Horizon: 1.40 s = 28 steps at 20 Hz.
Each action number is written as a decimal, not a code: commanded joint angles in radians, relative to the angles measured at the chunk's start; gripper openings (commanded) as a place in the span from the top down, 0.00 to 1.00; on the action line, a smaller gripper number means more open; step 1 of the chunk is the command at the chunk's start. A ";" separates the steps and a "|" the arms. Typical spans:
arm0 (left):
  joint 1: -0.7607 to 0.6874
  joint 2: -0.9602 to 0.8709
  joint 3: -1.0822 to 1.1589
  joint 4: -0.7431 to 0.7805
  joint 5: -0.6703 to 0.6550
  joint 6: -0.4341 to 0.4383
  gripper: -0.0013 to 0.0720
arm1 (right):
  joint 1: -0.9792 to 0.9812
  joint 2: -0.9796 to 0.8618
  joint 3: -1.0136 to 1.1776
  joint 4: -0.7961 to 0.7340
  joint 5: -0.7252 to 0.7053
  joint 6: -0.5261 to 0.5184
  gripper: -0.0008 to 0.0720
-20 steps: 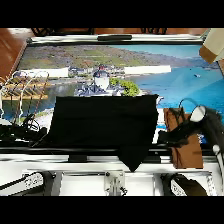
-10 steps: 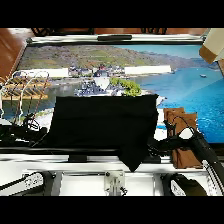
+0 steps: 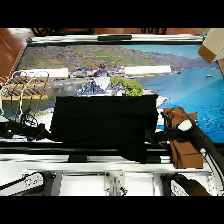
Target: Fold the shirts.
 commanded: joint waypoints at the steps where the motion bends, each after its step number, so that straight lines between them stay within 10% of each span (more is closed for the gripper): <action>1: 0.001 0.001 0.154 -0.076 -0.047 0.039 0.93 | -0.001 -0.007 0.220 -0.033 -0.018 -0.076 0.89; 13: -0.226 -0.427 0.656 -0.103 0.145 -0.296 0.93 | 0.011 -0.555 0.833 -0.078 -0.116 0.122 0.88; 14: -0.230 -0.455 0.671 -0.105 0.140 -0.312 0.83 | 0.014 -0.577 0.834 -0.078 -0.116 0.121 0.75; 16: -0.236 -0.484 0.682 -0.123 0.100 -0.312 0.17 | 0.019 -0.592 0.835 -0.080 -0.077 0.050 0.21; 17: -0.232 -0.483 0.685 -0.121 0.081 -0.291 0.09 | 0.011 -0.586 0.845 -0.104 -0.026 -0.007 0.16; 21: -0.197 -0.461 0.738 -0.122 -0.040 -0.260 0.09 | -0.036 -0.539 0.877 -0.401 0.104 0.040 0.06; 28: -0.216 -0.446 0.771 -0.124 -0.181 -0.260 0.09 | -0.059 -0.613 0.877 -0.280 0.103 0.047 0.06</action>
